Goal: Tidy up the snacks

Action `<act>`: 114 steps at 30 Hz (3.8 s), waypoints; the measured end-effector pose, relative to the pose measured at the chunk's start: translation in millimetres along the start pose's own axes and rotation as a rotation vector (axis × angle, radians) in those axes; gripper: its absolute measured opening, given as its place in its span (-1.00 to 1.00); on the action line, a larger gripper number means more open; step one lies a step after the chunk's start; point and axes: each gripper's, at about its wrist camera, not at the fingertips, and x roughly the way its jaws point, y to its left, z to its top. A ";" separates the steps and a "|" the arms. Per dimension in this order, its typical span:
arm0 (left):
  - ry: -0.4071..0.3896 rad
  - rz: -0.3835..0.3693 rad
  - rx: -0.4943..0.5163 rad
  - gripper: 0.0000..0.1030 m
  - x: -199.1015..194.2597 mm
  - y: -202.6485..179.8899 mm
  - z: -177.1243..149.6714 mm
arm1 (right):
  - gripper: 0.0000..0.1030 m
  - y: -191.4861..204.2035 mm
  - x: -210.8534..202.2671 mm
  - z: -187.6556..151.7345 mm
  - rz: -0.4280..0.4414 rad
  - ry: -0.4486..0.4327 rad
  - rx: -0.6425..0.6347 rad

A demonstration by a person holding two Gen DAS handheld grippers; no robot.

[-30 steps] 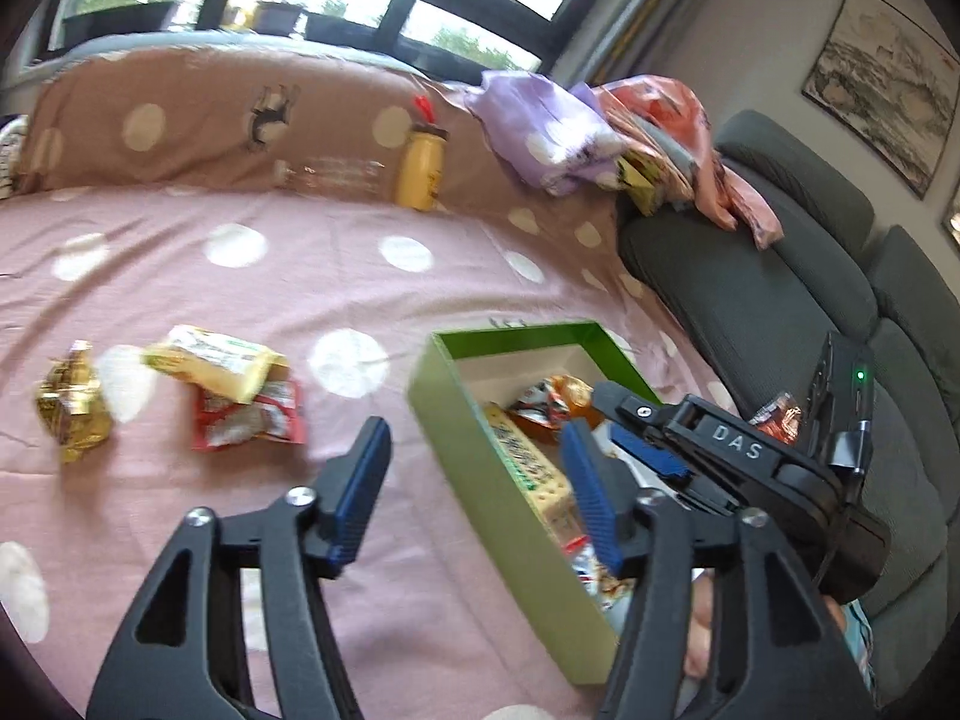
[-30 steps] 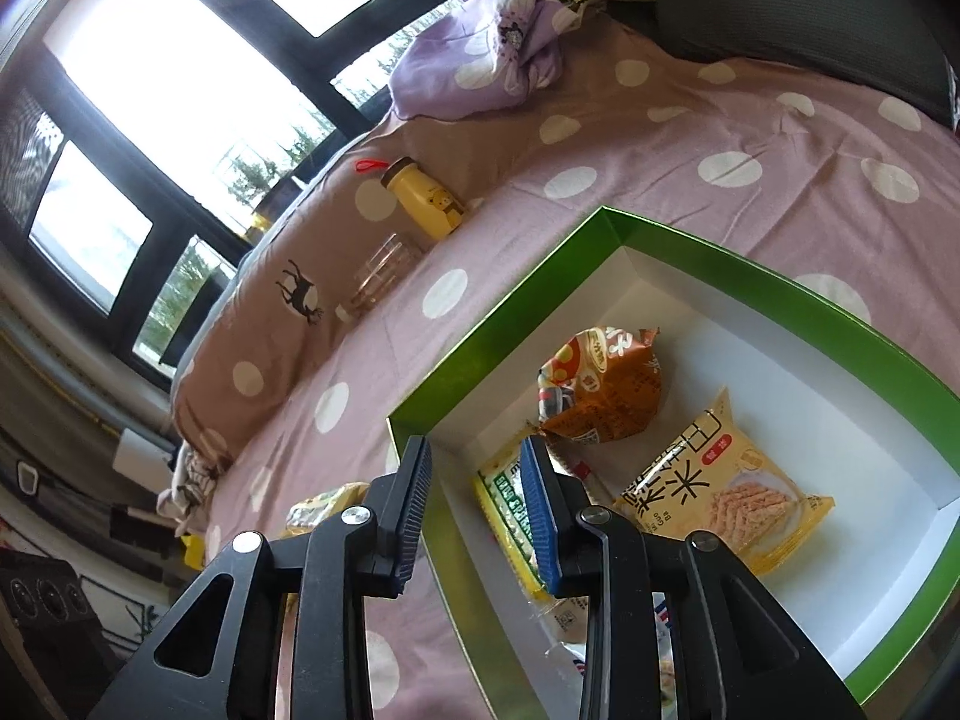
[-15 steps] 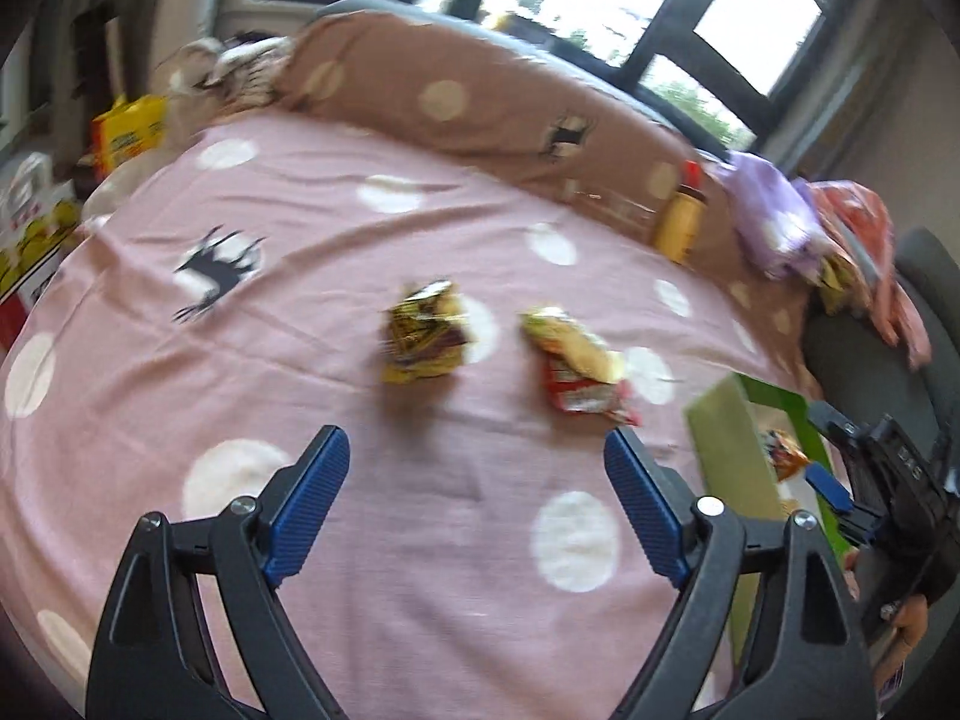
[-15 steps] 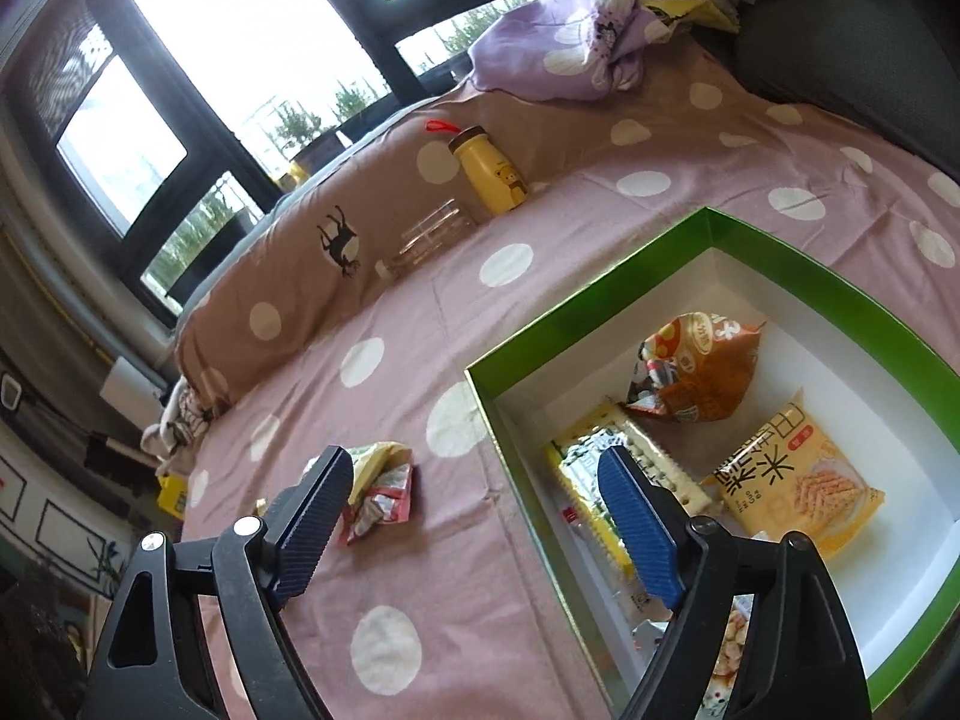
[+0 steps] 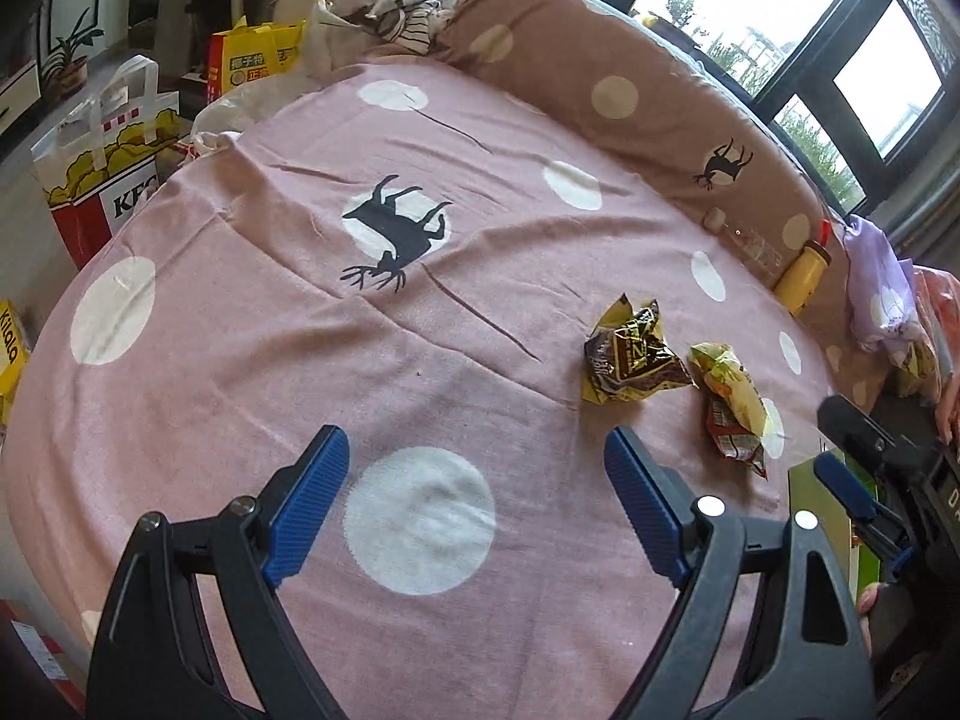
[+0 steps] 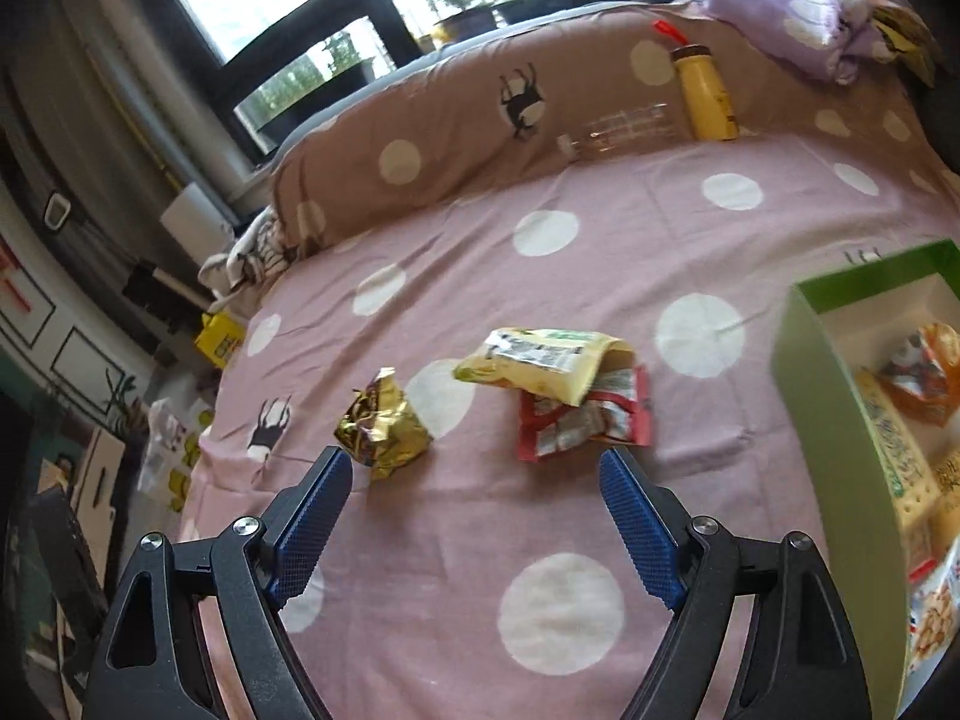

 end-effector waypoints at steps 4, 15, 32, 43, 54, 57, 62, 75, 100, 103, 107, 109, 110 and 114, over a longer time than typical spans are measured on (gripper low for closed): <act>0.007 -0.005 -0.021 0.70 0.9 6.5 3.1 | 0.64 34.7 47.6 15.8 0.044 0.097 -0.065; 0.019 0.006 -0.014 0.70 2.7 6.5 4.2 | 0.37 41.9 137.7 12.6 0.026 0.255 -0.049; 0.053 -0.032 0.070 0.70 5.1 -20.4 -10.9 | -0.06 -2.2 23.2 -32.8 0.073 0.202 0.028; 0.141 -0.127 0.225 0.70 17.6 -72.2 -41.8 | 0.05 -54.6 22.8 -49.1 -0.029 0.241 0.178; 0.227 -0.301 0.322 0.69 23.8 -112.9 -72.0 | 0.28 -79.4 -4.1 -46.0 0.068 0.181 0.257; 0.269 -0.317 0.343 0.67 33.2 -122.6 -82.0 | 0.29 -78.4 7.5 -49.6 0.117 0.235 0.268; 0.317 -0.341 0.353 0.37 45.4 -130.9 -91.4 | 0.29 -71.9 23.1 -56.1 0.130 0.301 0.227; 0.263 -0.384 0.416 -0.63 31.2 -143.9 -96.9 | 0.05 -61.6 25.7 -57.5 0.179 0.294 0.178; 0.097 -0.584 0.778 -0.63 -15.7 -302.4 -127.0 | 0.05 -174.4 -118.3 -31.5 0.211 -0.213 0.429; 0.127 -0.601 0.793 -0.63 -7.5 -314.4 -132.4 | 0.05 -189.0 -121.4 -33.8 0.191 -0.229 0.476; 0.180 -0.620 0.802 -0.67 5.6 -326.9 -139.0 | 0.05 -204.7 -122.0 -37.3 0.149 -0.229 0.536; 0.202 -0.620 0.804 -0.70 12.0 -331.8 -141.2 | 0.05 -211.3 -119.7 -38.7 0.127 -0.222 0.565; 0.212 -0.622 0.804 -0.70 14.8 -333.4 -142.4 | 0.05 -216.1 -119.2 -39.3 0.119 -0.218 0.579; 0.264 -0.640 0.784 -0.70 26.0 -336.7 -146.7 | 0.05 -227.7 -115.1 -43.1 0.079 -0.200 0.630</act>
